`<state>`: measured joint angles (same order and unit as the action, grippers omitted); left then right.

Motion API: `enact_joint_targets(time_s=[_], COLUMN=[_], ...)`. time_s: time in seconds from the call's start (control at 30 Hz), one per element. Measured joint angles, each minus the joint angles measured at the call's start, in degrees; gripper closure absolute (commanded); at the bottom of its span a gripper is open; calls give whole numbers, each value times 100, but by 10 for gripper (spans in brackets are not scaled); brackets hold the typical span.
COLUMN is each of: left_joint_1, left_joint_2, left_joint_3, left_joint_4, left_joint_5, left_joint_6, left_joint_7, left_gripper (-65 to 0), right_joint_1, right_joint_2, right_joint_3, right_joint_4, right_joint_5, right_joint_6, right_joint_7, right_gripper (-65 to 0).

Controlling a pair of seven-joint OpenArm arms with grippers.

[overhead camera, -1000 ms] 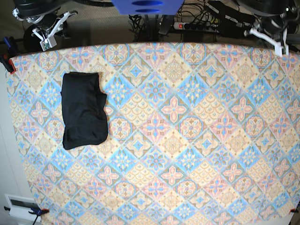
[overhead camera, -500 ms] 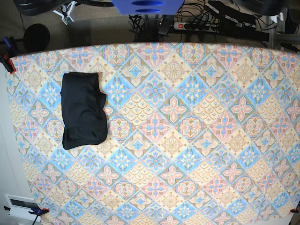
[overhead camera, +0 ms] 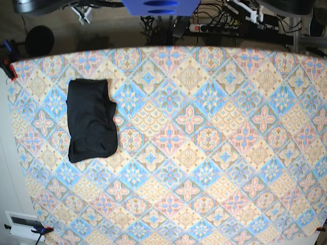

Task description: Layout the t-shirt on the table in an organized manner, then fold the t-shirt properly

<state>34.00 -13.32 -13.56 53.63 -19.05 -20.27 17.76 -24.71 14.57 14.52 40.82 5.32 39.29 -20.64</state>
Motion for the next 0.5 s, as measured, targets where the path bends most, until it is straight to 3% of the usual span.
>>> enact_joint_targets(time_s=[0.2,0.37,0.43,0.5], left_joint_1=[-857,-1346,-1484,-1580], left_joint_2=[249,498,599,693], left_joint_3=[898,1484,1657,1808], left_joint_4=[-1910,-3191,-3515,-3716], left_joint_5=[306,363,372,363], left_joint_6=[22,48,74,339], left_joint_7=[-1285,-2288,-2625,-2929], left_gripper=[-2,-2,-2,-2], right_joint_1=[933,1274,1320,1298], right_joint_2=[-42,-26,-33,-35], right_joint_3=[-68,-754,-1082,-1349], right_joint_4=[-2039,-2240,-2229,-2249], right_joint_5=[-90,-55,-59,-66], right_joint_6=[13,-42,-496,-942], right_joint_7=[1204,1784,1919,1921], right_gripper=[0,0,0,0])
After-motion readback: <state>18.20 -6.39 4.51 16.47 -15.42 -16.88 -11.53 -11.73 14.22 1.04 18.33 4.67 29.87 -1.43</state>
